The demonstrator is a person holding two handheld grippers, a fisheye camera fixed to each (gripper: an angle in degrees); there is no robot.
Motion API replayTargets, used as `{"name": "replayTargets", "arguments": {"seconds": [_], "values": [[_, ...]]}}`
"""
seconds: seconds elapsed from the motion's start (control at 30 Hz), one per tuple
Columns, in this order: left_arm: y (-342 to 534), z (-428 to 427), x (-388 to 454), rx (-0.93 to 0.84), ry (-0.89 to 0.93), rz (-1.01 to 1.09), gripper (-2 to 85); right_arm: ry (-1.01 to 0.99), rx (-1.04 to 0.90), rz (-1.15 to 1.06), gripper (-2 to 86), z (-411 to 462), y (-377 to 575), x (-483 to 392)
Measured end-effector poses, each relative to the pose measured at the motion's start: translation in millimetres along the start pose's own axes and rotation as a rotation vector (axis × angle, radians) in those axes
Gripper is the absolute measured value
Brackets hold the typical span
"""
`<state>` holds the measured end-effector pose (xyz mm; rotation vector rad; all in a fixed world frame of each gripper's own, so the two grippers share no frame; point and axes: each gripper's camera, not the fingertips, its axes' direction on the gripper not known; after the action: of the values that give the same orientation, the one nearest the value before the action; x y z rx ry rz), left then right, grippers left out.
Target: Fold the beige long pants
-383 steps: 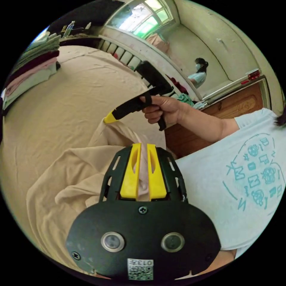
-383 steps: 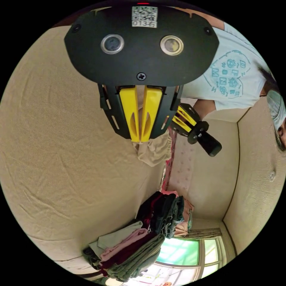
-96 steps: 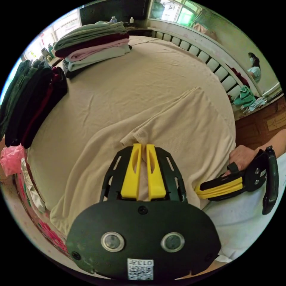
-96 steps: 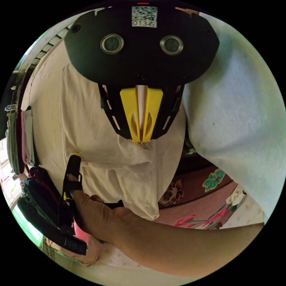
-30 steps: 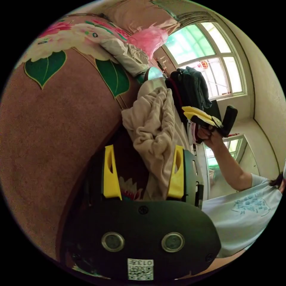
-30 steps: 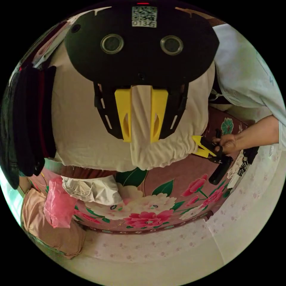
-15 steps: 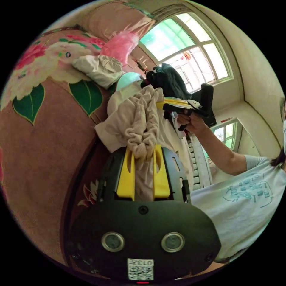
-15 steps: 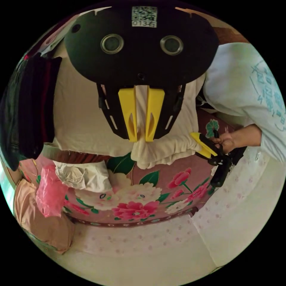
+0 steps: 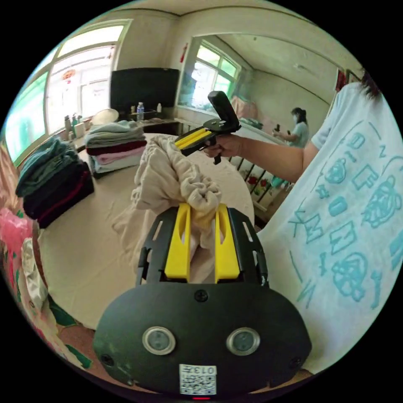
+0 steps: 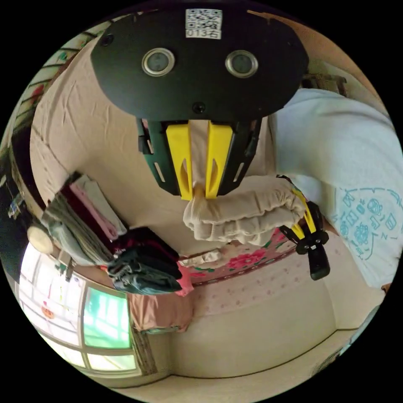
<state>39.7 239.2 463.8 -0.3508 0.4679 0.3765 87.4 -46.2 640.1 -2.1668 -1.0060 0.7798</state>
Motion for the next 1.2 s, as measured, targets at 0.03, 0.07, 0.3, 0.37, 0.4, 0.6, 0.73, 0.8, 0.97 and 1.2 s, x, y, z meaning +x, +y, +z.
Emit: {"name": "replayTargets", "arguments": {"seconds": [0.03, 0.07, 0.3, 0.37, 0.4, 0.6, 0.73, 0.8, 0.97, 1.2], "values": [[-11.3, 34.3, 13.0, -0.063, 0.025, 0.062, 8.9, 0.028, -0.019, 0.083, 5.3, -3.1, 36.8, 3.5], [-14.9, 52.9, 19.7, -0.103, 0.028, 0.1, 8.8, 0.064, -0.058, 0.149, 5.1, 1.2, 71.2, 5.8], [-28.8, 199.1, 84.6, -0.577, 0.012, 0.445, 8.5, 0.122, -0.147, 0.543, 2.8, 7.8, 199.6, 11.6], [-43.2, 189.3, 99.4, -0.556, 0.013, 0.513, 9.3, 0.152, -0.033, 0.684, 4.0, -23.1, 228.0, 13.7], [-53.3, 178.3, 106.0, -0.522, 0.035, 0.526, 9.1, 0.148, -0.014, 0.709, 4.5, -28.0, 231.9, 13.9], [-76.1, 131.1, 93.4, -0.265, -0.158, 0.473, 7.4, 0.177, 0.049, 0.652, 16.9, -21.2, 194.2, -11.5], [-61.9, 128.5, 14.9, -0.331, -0.502, 0.1, 14.3, 0.119, 0.094, 0.786, 21.0, -3.9, 185.2, -6.8], [-45.0, 122.4, -31.5, -0.359, -0.557, -0.141, 18.2, 0.166, 0.054, 0.792, 20.9, 6.0, 181.0, -7.3], [7.3, 131.8, -124.9, -0.455, -0.313, -0.545, 12.0, 0.101, -0.151, 0.868, 9.9, 45.5, 210.6, 13.9], [44.9, 85.1, -160.1, -0.201, -0.013, -0.738, 5.1, 0.054, -0.001, 0.717, 8.2, 22.3, 196.2, 7.2]]}}
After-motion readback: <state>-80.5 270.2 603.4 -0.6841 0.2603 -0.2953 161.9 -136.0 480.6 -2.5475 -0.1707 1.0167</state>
